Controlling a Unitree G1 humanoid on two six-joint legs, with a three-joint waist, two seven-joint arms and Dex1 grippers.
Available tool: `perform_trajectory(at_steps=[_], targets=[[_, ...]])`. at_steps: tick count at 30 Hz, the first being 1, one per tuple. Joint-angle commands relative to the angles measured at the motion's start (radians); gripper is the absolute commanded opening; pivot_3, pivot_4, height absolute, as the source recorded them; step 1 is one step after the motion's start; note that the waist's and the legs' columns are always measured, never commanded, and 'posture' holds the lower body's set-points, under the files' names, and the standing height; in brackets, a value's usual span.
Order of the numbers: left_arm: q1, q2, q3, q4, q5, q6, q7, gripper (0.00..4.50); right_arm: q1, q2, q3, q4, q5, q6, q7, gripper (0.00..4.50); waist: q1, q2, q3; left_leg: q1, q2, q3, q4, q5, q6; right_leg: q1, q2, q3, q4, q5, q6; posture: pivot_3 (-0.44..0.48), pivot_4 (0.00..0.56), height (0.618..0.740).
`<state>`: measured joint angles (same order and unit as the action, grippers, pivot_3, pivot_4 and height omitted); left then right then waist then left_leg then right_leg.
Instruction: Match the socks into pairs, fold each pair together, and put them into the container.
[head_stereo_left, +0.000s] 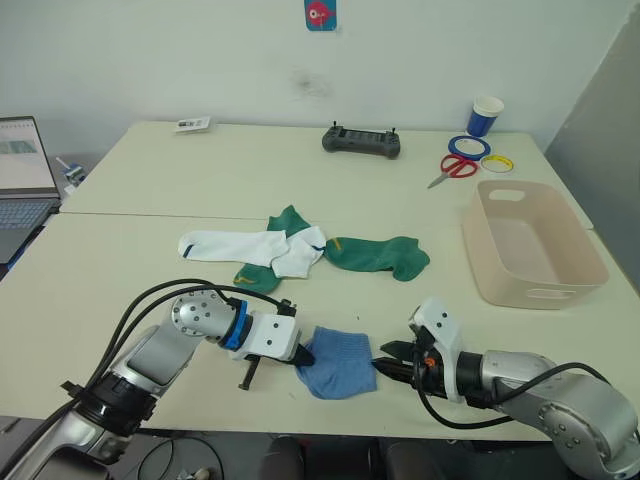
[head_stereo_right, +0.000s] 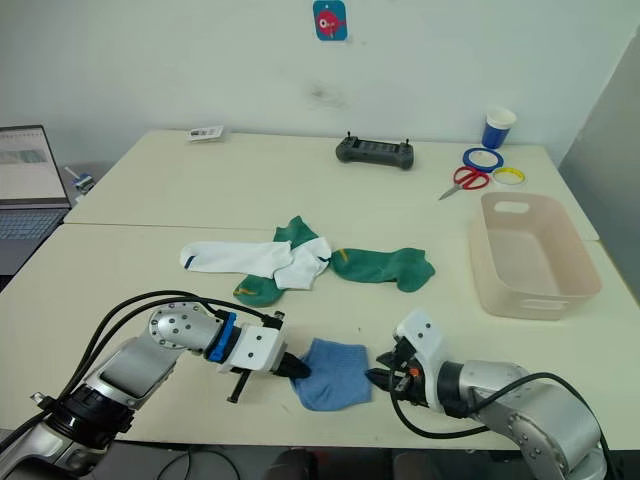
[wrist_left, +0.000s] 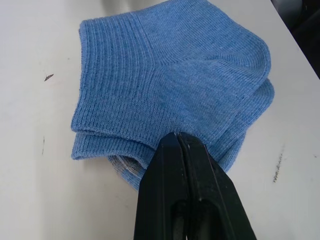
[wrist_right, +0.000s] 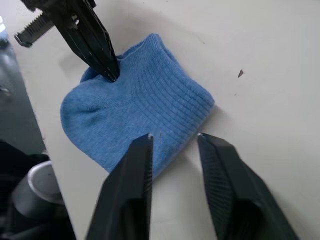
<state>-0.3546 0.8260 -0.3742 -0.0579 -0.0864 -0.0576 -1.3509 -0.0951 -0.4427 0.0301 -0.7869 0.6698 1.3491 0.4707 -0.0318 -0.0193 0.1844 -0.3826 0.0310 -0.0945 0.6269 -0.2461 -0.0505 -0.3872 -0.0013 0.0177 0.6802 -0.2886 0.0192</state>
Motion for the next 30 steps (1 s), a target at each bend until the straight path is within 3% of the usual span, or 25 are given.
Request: perform_trajectory(at_steps=[1,6,7,14,28,30], targets=[[0.058,0.049,-0.014,0.059,0.064,-0.005,-0.011,0.0,-0.025,0.071,-0.091,0.011,0.091,0.16,-0.019,2.85,-0.004,0.001,-0.001,0.001,0.0,0.0,-0.001,0.0,0.0,0.0,0.0,0.0,0.0,0.0,0.0,0.0,0.15,0.74],[0.094,0.065,-0.022,0.076,0.099,-0.048,-0.003,0.0,-0.071,0.151,-0.075,0.077,0.095,0.259,-0.051,4.41,-0.009,0.005,-0.003,0.002,0.001,0.0,-0.002,0.0,0.0,0.0,0.001,0.0,0.002,0.0,0.0,0.0,0.15,0.74],[0.099,0.067,-0.023,0.08,0.104,-0.057,-0.002,0.0,-0.08,0.161,-0.061,0.084,0.095,0.264,-0.058,4.46,-0.011,0.005,-0.003,0.002,0.001,0.0,-0.002,0.0,0.0,0.0,0.001,0.0,0.002,0.0,-0.001,0.0,0.15,0.74],[0.092,0.041,-0.016,0.068,0.087,-0.018,0.014,0.0,-0.133,0.249,0.019,0.194,0.079,0.265,-0.105,4.46,-0.026,0.011,-0.012,0.003,0.002,0.0,-0.003,0.0,0.0,0.0,0.002,0.0,0.001,0.0,-0.001,0.0,0.15,0.74],[0.095,0.039,-0.009,0.064,0.08,-0.015,0.028,0.0,-0.189,0.427,-0.023,0.344,0.111,0.265,-0.135,4.46,-0.027,0.013,-0.018,0.003,0.002,0.0,-0.003,0.0,0.0,0.0,0.003,0.0,0.001,0.0,-0.001,0.0,0.15,0.74],[0.097,0.041,-0.004,0.066,0.079,-0.015,0.032,0.0,-0.193,0.438,-0.023,0.359,0.104,0.265,-0.139,4.16,-0.027,0.013,-0.018,0.003,0.002,0.0,-0.003,0.0,0.0,0.0,0.003,0.001,0.001,0.0,-0.001,0.0,0.15,0.74]])
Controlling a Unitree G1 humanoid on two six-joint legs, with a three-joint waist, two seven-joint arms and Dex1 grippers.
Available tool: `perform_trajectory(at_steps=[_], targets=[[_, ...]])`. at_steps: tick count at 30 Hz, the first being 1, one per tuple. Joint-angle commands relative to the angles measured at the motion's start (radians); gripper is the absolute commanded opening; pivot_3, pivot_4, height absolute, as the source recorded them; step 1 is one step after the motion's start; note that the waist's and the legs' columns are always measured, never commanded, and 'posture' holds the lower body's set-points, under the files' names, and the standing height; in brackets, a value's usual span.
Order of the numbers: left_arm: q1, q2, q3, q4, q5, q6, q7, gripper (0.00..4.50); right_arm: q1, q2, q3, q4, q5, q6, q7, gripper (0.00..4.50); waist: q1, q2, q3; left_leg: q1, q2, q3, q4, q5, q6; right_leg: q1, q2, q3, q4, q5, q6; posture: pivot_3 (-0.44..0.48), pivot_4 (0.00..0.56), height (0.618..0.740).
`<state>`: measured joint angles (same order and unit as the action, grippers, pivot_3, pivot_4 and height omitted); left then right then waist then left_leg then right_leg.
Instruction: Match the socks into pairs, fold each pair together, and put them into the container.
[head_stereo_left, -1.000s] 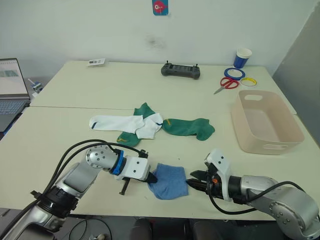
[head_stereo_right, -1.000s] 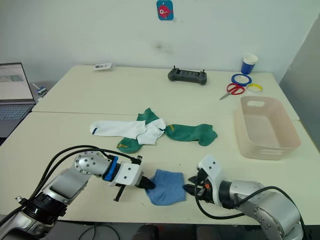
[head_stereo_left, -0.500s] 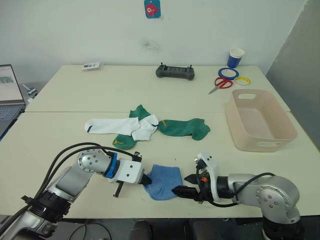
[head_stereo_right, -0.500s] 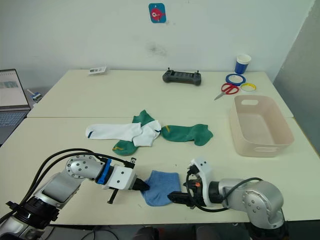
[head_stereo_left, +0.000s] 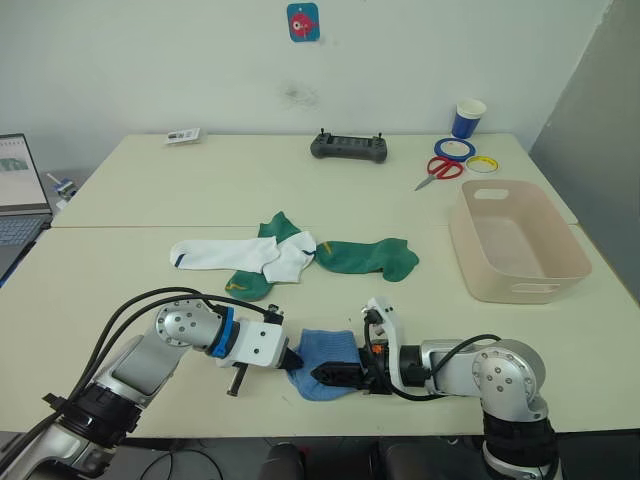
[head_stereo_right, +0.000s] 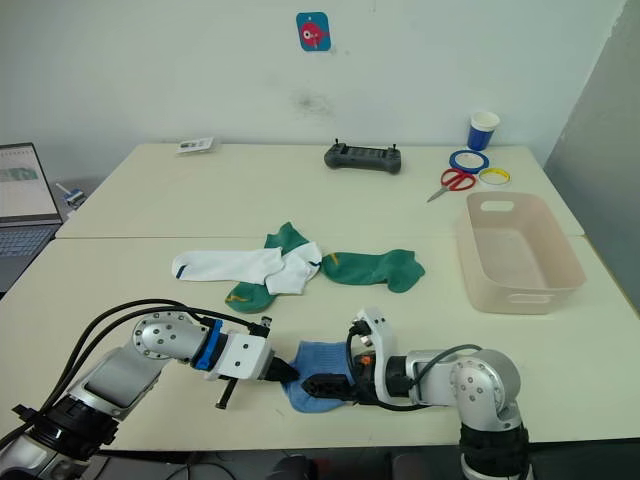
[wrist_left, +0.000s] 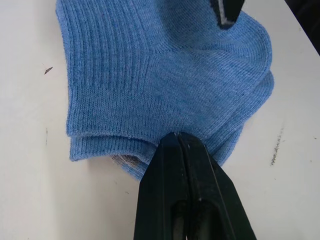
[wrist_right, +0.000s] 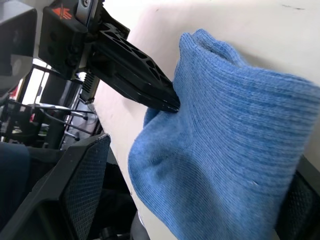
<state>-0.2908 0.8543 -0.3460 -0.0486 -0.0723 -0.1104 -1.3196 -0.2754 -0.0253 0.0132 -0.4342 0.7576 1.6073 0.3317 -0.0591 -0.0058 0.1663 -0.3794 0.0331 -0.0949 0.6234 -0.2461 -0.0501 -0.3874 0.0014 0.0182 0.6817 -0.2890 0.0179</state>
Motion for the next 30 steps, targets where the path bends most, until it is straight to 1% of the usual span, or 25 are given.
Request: perform_trajectory(at_steps=[1,3,8,13,17,19,20,22,23,25,30], targets=[[0.034,0.013,-0.031,0.057,0.064,0.038,0.002,0.0,-0.014,0.027,-0.009,0.012,0.015,0.007,-0.003,3.96,0.0,0.0,0.0,0.0,0.0,0.0,0.0,0.0,0.0,0.0,0.0,0.0,0.0,0.0,0.0,0.0,0.15,0.74],[0.037,0.014,-0.024,0.054,0.059,0.047,0.005,0.0,-0.018,0.039,-0.008,0.02,0.011,0.007,-0.008,3.42,0.0,0.0,0.0,0.0,0.0,0.0,0.0,0.0,0.0,0.0,0.0,0.0,0.0,0.0,0.0,0.0,0.15,0.74],[0.051,0.012,-0.006,0.037,0.041,0.077,0.016,0.0,-0.017,0.05,-0.002,0.024,0.005,0.001,-0.015,1.69,0.0,0.0,0.0,0.0,0.0,0.0,0.0,0.0,0.0,-0.001,0.0,0.0,0.0,0.0,0.0,0.0,0.15,0.74],[0.072,-0.002,0.048,-0.012,-0.037,0.169,0.041,0.0,0.001,0.01,0.005,-0.008,0.005,-0.007,-0.014,0.01,0.0,0.0,0.0,-0.001,0.0,0.0,-0.001,0.0,0.0,-0.001,0.0,0.0,0.0,0.0,-0.001,0.0,0.15,0.74],[0.051,-0.025,0.108,-0.072,-0.162,0.299,0.043,0.0,0.043,-0.092,0.002,-0.1,0.018,-0.022,0.005,0.01,0.001,0.0,0.003,-0.003,0.0,-0.001,-0.001,0.0,0.0,-0.002,0.0,-0.001,-0.001,-0.001,-0.001,0.0,0.15,0.74],[0.005,-0.057,0.142,-0.097,-0.249,0.38,0.047,0.0,0.077,-0.151,-0.022,-0.177,0.033,-0.031,0.019,0.01,0.005,0.0,0.005,-0.004,0.0,-0.001,-0.001,0.0,0.0,-0.002,0.0,-0.001,-0.002,-0.001,-0.001,0.0,0.15,0.74],[-0.021,-0.073,0.155,-0.107,-0.283,0.423,0.055,0.18,0.097,-0.178,-0.036,-0.213,0.039,-0.039,0.024,0.0,0.008,-0.001,0.006,-0.006,-0.001,-0.001,-0.001,0.0,0.0,-0.003,-0.001,-0.002,-0.002,-0.001,-0.001,0.0,0.15,0.74],[-0.075,-0.093,0.161,-0.129,-0.322,0.493,0.055,0.57,0.149,-0.228,-0.073,-0.292,0.055,-0.051,0.034,0.0,0.016,-0.005,0.009,-0.008,-0.002,-0.003,0.0,0.0,0.0,-0.003,-0.001,-0.002,-0.003,-0.001,-0.001,0.0,0.15,0.74],[-0.1,-0.101,0.157,-0.139,-0.329,0.511,0.052,0.91,0.18,-0.248,-0.092,-0.331,0.06,-0.059,0.037,0.0,0.018,-0.005,0.009,-0.009,-0.002,-0.004,0.0,0.0,0.0,-0.004,-0.001,-0.003,-0.003,-0.001,-0.001,0.0,0.15,0.74],[-0.151,-0.131,0.149,-0.159,-0.344,0.554,0.07,1.46,0.246,-0.282,-0.129,-0.407,0.072,-0.078,0.042,0.0,0.019,-0.006,0.01,-0.011,-0.002,-0.004,0.0,0.0,0.0,-0.005,-0.001,-0.003,-0.004,-0.001,-0.001,0.0,0.15,0.74],[-0.283,-0.21,0.102,-0.194,-0.344,0.649,0.114,3.06,0.414,-0.32,-0.229,-0.569,0.095,-0.156,0.035,0.0,0.024,-0.008,0.011,-0.012,-0.002,-0.003,0.0,0.0,0.0,-0.006,-0.001,-0.003,-0.004,-0.002,0.001,0.0,0.15,0.74]])
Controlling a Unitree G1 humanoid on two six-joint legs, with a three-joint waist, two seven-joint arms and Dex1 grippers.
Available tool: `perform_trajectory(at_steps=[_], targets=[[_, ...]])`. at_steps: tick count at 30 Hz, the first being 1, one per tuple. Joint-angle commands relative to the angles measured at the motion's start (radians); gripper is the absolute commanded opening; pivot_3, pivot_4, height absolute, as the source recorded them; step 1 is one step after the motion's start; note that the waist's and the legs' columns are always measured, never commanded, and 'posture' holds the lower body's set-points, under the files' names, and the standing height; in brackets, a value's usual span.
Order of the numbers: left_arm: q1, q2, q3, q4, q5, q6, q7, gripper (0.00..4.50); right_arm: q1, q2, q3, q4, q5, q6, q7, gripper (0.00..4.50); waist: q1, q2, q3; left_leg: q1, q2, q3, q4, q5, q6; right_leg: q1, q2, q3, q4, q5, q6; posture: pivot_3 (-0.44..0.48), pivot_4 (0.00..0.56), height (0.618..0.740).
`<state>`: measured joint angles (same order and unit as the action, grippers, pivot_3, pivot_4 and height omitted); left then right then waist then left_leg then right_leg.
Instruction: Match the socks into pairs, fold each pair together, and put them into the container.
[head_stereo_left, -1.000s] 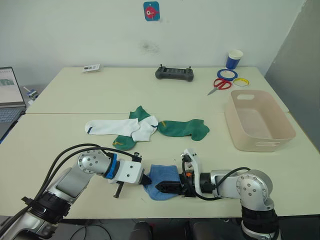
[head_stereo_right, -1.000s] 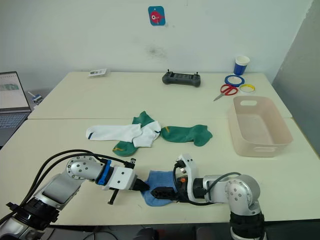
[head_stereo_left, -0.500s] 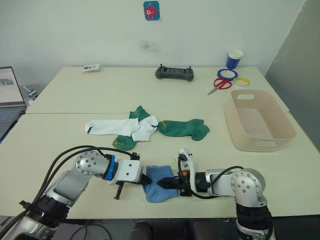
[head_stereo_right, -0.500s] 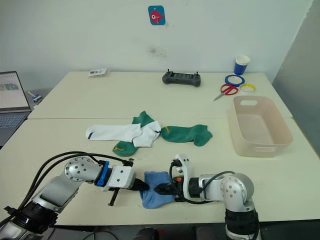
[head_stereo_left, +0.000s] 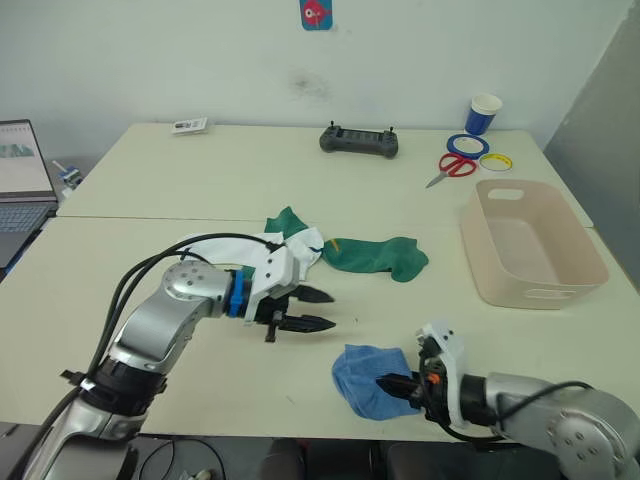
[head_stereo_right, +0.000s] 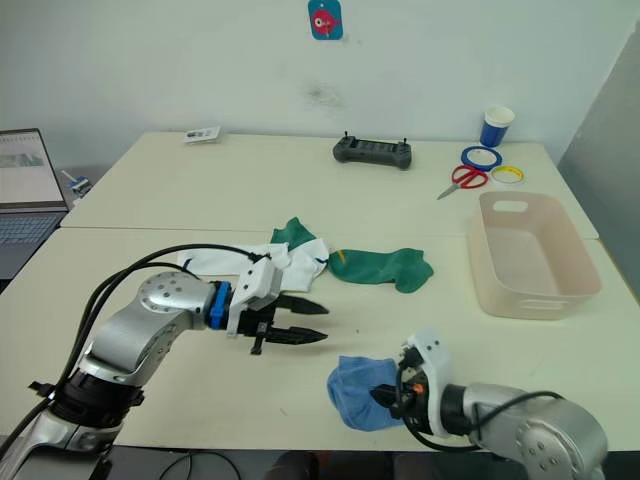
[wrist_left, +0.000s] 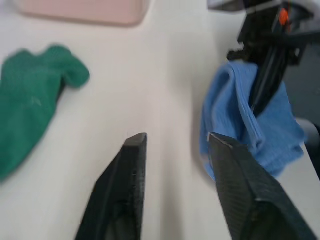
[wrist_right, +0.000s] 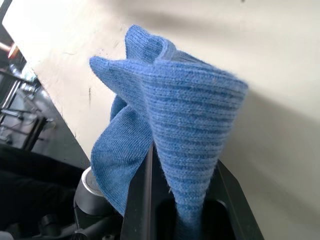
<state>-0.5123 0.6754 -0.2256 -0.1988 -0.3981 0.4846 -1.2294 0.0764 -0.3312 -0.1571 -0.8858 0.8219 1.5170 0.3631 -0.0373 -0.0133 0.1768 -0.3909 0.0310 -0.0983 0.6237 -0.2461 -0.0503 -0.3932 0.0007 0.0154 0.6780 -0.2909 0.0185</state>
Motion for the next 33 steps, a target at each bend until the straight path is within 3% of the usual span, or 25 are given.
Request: perform_trajectory(at_steps=[1,4,5,9,14,17,20,24,28,30,33], targets=[[-0.086,-0.047,-0.029,-0.044,-0.008,0.058,0.031,3.39,0.095,-0.03,-0.073,-0.141,0.032,-0.094,-0.001,0.0,0.002,-0.001,0.001,0.0,0.0,0.0,0.0,0.0,0.0,0.0,0.0,0.0,0.0,0.0,0.0,0.0,0.15,0.74],[-0.142,-0.089,-0.061,-0.029,0.03,0.063,0.065,4.35,0.171,-0.101,-0.112,-0.161,0.07,-0.196,-0.032,0.0,0.002,-0.002,0.002,0.0,0.0,0.0,0.002,0.0,0.0,0.0,0.0,0.0,0.001,0.0,0.0,0.0,0.15,0.74],[-0.162,-0.105,-0.068,-0.026,0.031,0.072,0.074,4.48,0.198,-0.137,-0.142,-0.161,0.103,-0.247,-0.047,0.0,0.001,-0.003,0.002,0.0,-0.001,0.001,0.002,0.0,0.0,0.001,0.0,0.001,0.001,0.0,0.0,0.0,0.15,0.74],[-0.248,-0.172,-0.073,-0.003,0.008,0.134,0.101,4.48,0.298,-0.3,-0.331,-0.161,0.281,-0.436,-0.111,0.0,0.005,-0.006,0.007,0.0,-0.002,0.0,0.004,0.0,0.0,0.002,0.0,0.002,0.001,0.0,0.001,0.0,0.15,0.74],[-0.352,-0.264,-0.059,0.07,0.003,0.145,0.139,4.48,0.366,-0.499,-0.683,-0.15,0.425,-0.539,-0.134,0.0,0.007,-0.008,0.009,-0.002,-0.003,0.0,0.005,0.0,0.0,0.004,0.0,0.002,-0.001,0.001,0.002,0.0,0.15,0.74],[-0.388,-0.283,-0.045,0.089,-0.009,0.157,0.143,4.48,0.342,-0.62,-0.854,-0.08,0.431,-0.538,-0.109,0.0,0.005,-0.008,0.009,-0.002,-0.003,0.0,0.005,0.0,0.0,0.004,0.0,0.003,-0.002,0.001,0.002,0.0,0.15,0.74],[-0.413,-0.301,-0.03,0.09,-0.029,0.177,0.157,4.48,0.26,-0.775,-0.919,0.03,0.31,-0.54,-0.055,0.0,0.004,-0.009,0.01,-0.002,-0.003,0.0,0.005,0.0,0.0,0.004,0.001,0.003,-0.002,0.001,0.002,0.0,0.15,0.74],[-0.424,-0.315,-0.019,0.055,-0.059,0.213,0.173,4.48,0.251,-0.968,-0.759,0.189,-0.102,-0.741,0.072,0.0,0.008,-0.009,0.01,-0.002,-0.004,0.0,0.005,0.0,0.0,0.004,0.0,0.003,-0.003,0.001,0.002,0.0,0.15,0.74],[-0.435,-0.323,-0.011,0.032,-0.081,0.241,0.191,4.48,0.225,-1.106,-0.476,0.458,-0.457,-1.081,0.144,0.0,0.007,-0.01,0.01,-0.003,-0.004,0.002,0.005,0.001,-0.001,0.004,-0.001,0.004,-0.006,0.002,0.003,0.0,0.15,0.74],[-0.438,-0.322,-0.011,0.03,-0.083,0.243,0.198,4.48,0.152,-1.138,-0.34,0.575,-0.557,-1.216,0.148,0.0,0.007,-0.009,0.01,-0.004,-0.004,0.003,0.005,0.002,-0.004,0.004,-0.001,0.004,-0.008,0.002,0.003,0.0,0.15,0.74],[-0.436,-0.314,-0.007,0.012,-0.089,0.253,0.209,4.48,-0.153,-1.102,-0.012,0.808,-0.744,-1.389,0.185,0.0,0.002,-0.007,0.012,-0.004,-0.004,0.004,0.005,0.003,-0.005,0.004,-0.002,0.005,-0.007,0.002,0.004,0.0,0.15,0.74]])
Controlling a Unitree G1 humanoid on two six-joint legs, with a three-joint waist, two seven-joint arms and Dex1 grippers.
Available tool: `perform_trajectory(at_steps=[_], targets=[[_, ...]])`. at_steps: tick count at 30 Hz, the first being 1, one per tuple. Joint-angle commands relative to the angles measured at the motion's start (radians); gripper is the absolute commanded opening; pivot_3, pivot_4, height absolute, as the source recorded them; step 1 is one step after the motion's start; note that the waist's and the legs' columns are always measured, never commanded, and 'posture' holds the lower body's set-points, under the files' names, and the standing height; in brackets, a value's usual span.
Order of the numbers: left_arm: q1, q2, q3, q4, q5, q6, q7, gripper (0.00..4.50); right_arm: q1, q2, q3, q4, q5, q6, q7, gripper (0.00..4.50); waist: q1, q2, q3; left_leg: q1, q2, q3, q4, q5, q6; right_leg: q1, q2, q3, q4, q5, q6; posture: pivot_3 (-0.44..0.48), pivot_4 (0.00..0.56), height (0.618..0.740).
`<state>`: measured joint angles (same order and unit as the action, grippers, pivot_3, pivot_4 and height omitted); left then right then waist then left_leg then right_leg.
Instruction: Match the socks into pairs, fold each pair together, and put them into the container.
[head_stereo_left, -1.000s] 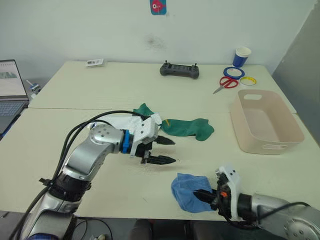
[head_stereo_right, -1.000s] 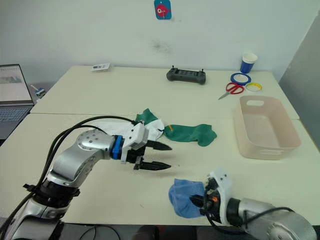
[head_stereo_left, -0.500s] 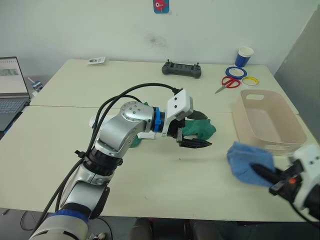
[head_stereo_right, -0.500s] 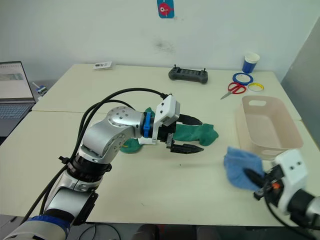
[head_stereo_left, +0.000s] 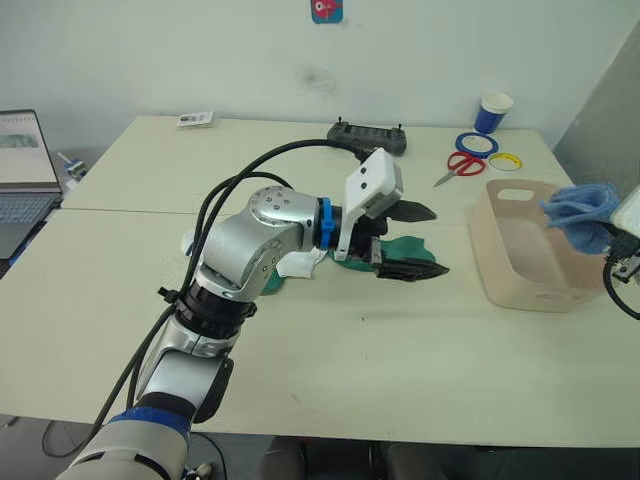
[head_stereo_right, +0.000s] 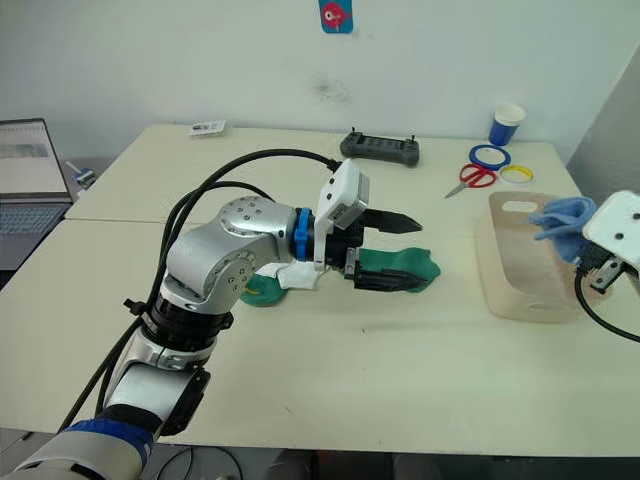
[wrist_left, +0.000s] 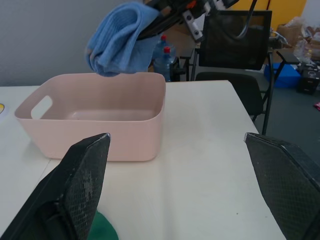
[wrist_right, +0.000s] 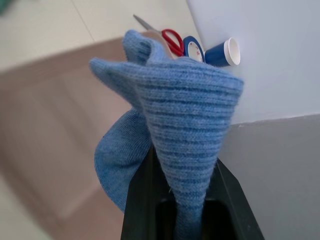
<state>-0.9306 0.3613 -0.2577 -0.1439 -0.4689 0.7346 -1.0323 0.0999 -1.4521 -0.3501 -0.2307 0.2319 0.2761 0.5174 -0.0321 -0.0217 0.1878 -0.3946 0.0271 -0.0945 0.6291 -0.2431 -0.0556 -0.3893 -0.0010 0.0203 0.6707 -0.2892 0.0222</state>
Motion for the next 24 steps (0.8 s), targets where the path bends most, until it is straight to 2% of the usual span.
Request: perform_trajectory(at_steps=[1,6,15,19,24], targets=[[-0.016,0.002,0.026,-0.05,-0.021,0.007,0.015,4.48,-0.269,0.05,0.258,0.216,-0.206,-0.191,0.056,0.0,-0.004,0.002,0.002,0.0,0.0,0.001,0.0,0.0,0.0,0.0,0.0,0.001,0.0,0.0,0.0,0.0,0.15,0.74],[-0.005,0.006,0.026,-0.081,-0.031,0.028,0.033,4.48,-0.552,0.191,0.464,0.465,-0.379,-0.358,0.172,0.0,-0.004,0.004,0.003,0.003,0.0,0.002,0.0,0.0,-0.001,0.0,0.0,0.003,0.003,0.0,0.0,0.0,0.15,0.74],[0.008,0.014,0.017,-0.099,-0.027,0.034,0.049,4.48,-0.701,0.286,0.572,0.658,-0.485,-0.452,0.358,0.0,0.002,0.006,0.004,0.005,0.0,0.009,0.0,0.0,-0.001,0.0,-0.001,0.009,0.006,0.001,0.0,0.0,0.15,0.74],[0.009,0.012,0.014,-0.097,-0.021,0.03,0.054,4.5,-0.725,0.291,0.546,0.644,-0.45,-0.406,0.469,1.23,0.002,0.006,0.004,0.009,0.0,0.015,0.0,0.0,-0.001,0.0,-0.001,0.016,0.007,0.002,0.001,0.0,0.15,0.74],[0.011,0.016,0.009,-0.095,-0.014,0.023,0.057,4.5,-0.749,0.254,0.49,0.545,-0.37,-0.267,0.626,3.09,0.0,0.006,0.004,0.012,-0.001,0.018,0.001,0.0,-0.001,0.0,-0.001,0.019,0.009,0.002,0.003,0.0,0.15,0.74]])
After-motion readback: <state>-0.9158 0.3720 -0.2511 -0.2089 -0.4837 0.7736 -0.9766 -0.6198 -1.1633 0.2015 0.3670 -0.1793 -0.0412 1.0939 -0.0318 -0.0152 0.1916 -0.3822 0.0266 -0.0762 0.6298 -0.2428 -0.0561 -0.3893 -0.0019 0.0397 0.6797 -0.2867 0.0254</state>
